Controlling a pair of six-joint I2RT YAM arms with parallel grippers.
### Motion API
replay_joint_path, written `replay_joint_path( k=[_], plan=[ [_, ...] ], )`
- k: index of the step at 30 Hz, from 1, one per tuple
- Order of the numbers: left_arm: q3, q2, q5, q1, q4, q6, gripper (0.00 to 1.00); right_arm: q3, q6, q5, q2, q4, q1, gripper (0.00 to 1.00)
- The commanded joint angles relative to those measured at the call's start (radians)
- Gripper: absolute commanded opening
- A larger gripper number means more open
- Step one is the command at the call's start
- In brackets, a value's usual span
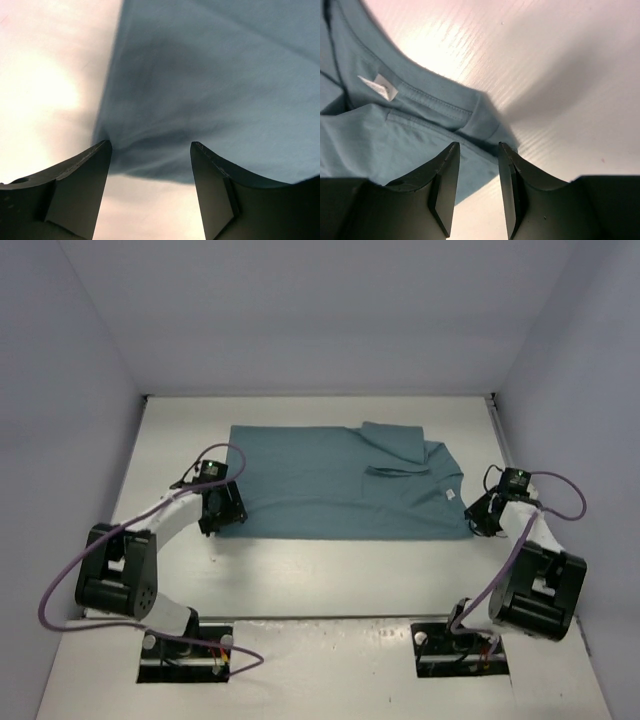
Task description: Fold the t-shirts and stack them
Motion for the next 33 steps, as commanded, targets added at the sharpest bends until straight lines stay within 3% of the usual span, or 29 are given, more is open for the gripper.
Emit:
replay_joint_path(
  k=[1, 7, 13, 24, 33],
  plan=[
    [0.050, -0.139, -0.076, 0.012, -0.107, 0.002, 0.63, 0.102, 0.005, 0.044, -0.109, -0.049, 0.052, 0.35],
    [0.252, -0.154, -0.028, 0.008, -0.172, 0.091, 0.64, 0.316, -0.153, 0.025, -0.027, -0.058, 0.241, 0.36],
    [0.335, -0.113, 0.052, -0.005, -0.185, 0.163, 0.65, 0.443, -0.223, -0.013, 0.126, -0.057, 0.306, 0.28],
    [0.234, -0.002, 0.120, -0.032, -0.109, 0.174, 0.65, 0.558, -0.272, -0.018, 0.369, -0.055, 0.309, 0.28],
    [0.180, 0.048, 0.139, -0.056, -0.065, 0.180, 0.65, 0.638, -0.342, -0.065, 0.436, -0.051, 0.334, 0.30]
  ],
)
